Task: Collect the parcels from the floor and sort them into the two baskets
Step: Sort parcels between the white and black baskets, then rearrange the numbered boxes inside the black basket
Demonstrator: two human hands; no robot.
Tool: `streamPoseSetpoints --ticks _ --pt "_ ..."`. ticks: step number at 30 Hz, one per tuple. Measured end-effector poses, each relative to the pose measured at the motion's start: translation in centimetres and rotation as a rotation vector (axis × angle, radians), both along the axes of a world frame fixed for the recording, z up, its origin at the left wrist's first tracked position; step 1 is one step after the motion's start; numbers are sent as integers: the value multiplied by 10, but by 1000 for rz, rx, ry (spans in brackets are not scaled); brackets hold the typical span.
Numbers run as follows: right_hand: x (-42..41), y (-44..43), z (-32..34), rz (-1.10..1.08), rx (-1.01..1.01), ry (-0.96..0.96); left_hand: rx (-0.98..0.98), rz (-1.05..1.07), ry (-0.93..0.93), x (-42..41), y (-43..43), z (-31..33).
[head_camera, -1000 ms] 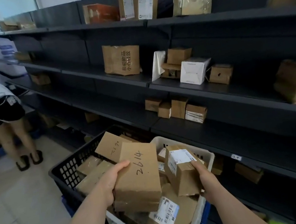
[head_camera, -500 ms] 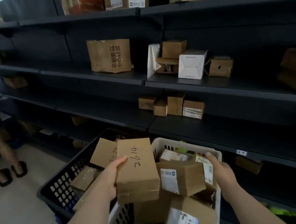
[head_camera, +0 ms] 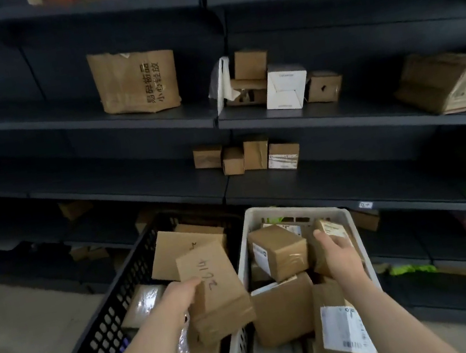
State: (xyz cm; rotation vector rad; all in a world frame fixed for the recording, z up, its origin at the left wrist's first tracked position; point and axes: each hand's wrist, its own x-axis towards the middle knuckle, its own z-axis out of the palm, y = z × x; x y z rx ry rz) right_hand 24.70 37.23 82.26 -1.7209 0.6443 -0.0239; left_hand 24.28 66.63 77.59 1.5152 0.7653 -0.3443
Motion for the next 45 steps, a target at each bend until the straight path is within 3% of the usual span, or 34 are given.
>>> streamPoseSetpoints --ticks 6,12,22,31,45 --pt "-32 43 -7 54 -9 5 60 -69 7 0 35 -25" --pt "-44 69 -23 150 -62 66 38 -2 -55 -31 29 -7" --pt "-27 106 -32 211 34 111 60 85 -155 -26 29 -10" --pt "1 145 -15 135 57 31 42 60 -145 17 85 -20" --pt "68 256 8 -27 25 -1 -16 -191 -115 118 216 -21"
